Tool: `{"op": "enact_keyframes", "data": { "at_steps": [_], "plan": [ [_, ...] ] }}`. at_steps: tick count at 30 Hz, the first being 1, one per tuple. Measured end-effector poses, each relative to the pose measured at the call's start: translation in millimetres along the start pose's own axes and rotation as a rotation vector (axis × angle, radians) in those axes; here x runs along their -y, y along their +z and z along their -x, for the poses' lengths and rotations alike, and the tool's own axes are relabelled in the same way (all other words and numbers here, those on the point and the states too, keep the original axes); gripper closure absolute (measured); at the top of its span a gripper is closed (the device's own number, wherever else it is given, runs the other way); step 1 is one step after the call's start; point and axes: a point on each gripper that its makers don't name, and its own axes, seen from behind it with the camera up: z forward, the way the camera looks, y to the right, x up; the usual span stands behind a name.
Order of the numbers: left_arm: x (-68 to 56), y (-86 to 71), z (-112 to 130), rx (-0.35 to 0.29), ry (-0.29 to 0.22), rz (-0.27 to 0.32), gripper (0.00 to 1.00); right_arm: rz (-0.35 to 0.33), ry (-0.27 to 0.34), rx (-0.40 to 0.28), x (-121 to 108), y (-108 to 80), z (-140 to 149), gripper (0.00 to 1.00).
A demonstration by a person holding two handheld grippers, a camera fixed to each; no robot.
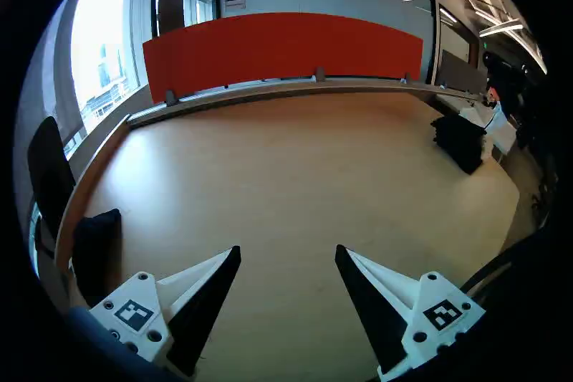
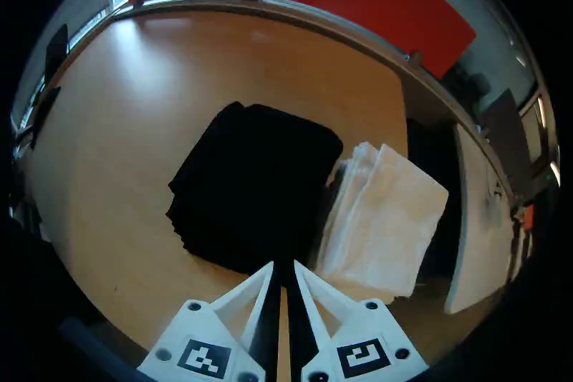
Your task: Fold towel
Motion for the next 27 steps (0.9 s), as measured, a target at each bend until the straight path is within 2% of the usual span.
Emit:
{"op": "enact_keyframes", "data": {
  "at_steps": [9,27],
  "plan": [
    [0.3,0.0,0,0.004,0.004,-0.001,0.02,0.005,-0.002,0.044,-6,6.5,10,0.95],
    [-0.1,-0.6,0,0.014,0.014,-0.004,0.02,0.027,0.020,0.085,-16,24.1,16,0.95]
  ]
}}
